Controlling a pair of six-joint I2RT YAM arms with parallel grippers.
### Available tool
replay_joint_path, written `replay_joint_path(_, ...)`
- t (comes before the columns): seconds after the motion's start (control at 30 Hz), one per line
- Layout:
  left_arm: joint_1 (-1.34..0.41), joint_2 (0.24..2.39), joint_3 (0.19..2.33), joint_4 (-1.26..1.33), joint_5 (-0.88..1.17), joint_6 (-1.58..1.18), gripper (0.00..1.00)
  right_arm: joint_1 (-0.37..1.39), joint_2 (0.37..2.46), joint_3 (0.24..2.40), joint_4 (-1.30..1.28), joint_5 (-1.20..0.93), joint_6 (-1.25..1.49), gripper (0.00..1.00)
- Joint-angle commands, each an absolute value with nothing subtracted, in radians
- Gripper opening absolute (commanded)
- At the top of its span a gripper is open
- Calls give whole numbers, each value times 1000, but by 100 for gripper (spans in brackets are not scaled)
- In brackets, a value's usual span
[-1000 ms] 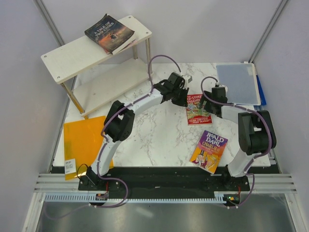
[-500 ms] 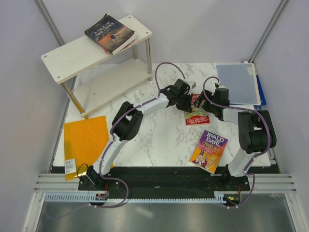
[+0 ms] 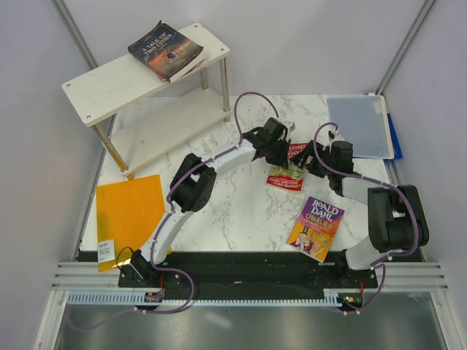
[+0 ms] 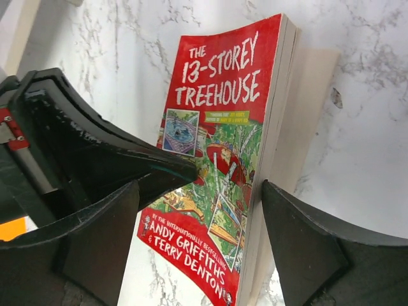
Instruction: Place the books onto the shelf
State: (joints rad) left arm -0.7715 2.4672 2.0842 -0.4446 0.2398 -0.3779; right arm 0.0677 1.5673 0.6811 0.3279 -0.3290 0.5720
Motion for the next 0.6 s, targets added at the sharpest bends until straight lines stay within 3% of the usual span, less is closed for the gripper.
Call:
replay_joint_path(0.0, -781, 2542, 2095, -532, 204, -376, 2, 87, 1554, 647, 477, -451, 644, 84)
replay_joint_path(0.17, -781, 2549, 2114, -551, 219, -377, 2, 86, 1675, 664, 517, -449, 675, 83)
replay_joint_path(0.27, -781, 2551, 2118, -552, 235, -379, 2, 87, 1751, 666, 587, -462, 719, 76)
replay_joint_path(0.3, -781, 2553, 2120, -555, 236, -379, 2, 87, 1769, 661, 625, -475, 733, 60)
replay_joint_path(0.4, -781, 2554, 2118, -560, 235, -376, 2, 89, 1828, 646, 808, -531, 837, 33)
replay_joint_path(0.47, -781, 2554, 2118, -564, 233, -373, 2, 89, 1856, 634, 939, -552, 879, 29)
replay_joint_path(0.57, -781, 2556, 2120, -571, 233, -371, 2, 87, 1882, 627, 1073, -566, 949, 31)
